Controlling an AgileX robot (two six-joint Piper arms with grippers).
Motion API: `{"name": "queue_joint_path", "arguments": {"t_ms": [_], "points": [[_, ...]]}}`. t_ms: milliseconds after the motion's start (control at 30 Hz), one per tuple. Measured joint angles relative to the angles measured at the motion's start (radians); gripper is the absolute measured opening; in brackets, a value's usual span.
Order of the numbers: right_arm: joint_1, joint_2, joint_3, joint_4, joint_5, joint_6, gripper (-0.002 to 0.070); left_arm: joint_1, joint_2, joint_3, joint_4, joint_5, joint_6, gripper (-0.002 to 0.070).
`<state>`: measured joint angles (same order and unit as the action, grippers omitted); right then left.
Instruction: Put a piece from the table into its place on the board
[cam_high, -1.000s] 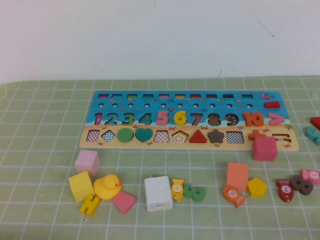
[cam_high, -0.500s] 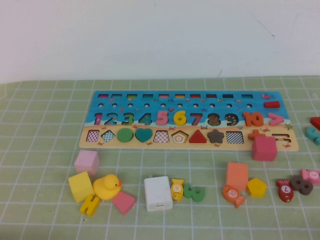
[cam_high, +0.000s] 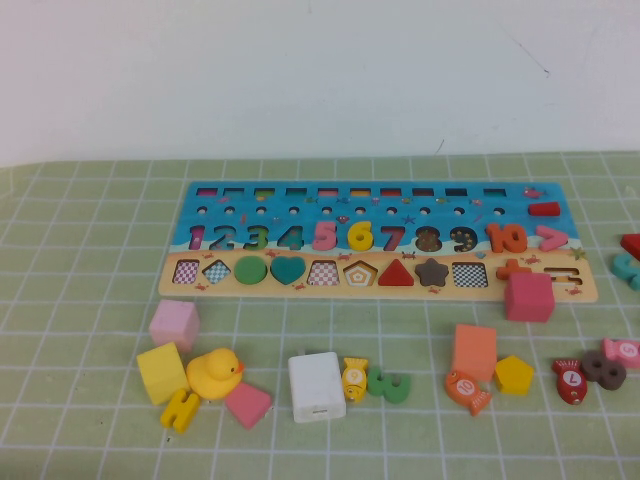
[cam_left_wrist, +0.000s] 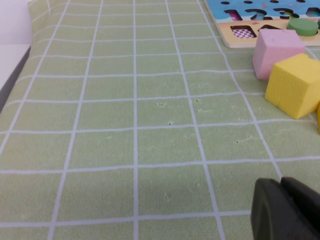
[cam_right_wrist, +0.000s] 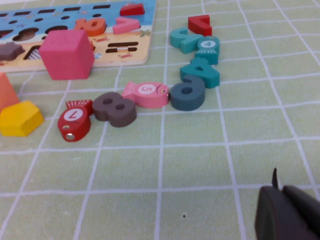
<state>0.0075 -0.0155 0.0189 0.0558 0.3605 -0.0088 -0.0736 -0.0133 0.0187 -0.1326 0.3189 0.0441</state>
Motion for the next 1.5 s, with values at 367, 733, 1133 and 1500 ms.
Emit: {"name": "queue_joint_path", "arguments": {"t_ms": [367, 733, 1133, 1500], "points": [[0.000, 0.000, 0.000, 0.000, 0.000, 0.000, -0.0003, 0.000, 0.000, 0.000, 0.000, 0.000, 0.000, -0.0002], [0.000, 0.000, 0.000, 0.000, 0.000, 0.000, -0.0003, 0.000, 0.000, 0.000, 0.000, 0.000, 0.000, -0.0002], [-0.061, 0.000, 0.000, 0.000, 0.000, 0.000, -0.0003, 0.000, 0.000, 0.000, 0.000, 0.000, 0.000, -0.0002], [-0.064, 0.000, 0.000, 0.000, 0.000, 0.000, -0.0003, 0.000, 0.000, 0.000, 0.000, 0.000, 0.000, -0.0002]]}}
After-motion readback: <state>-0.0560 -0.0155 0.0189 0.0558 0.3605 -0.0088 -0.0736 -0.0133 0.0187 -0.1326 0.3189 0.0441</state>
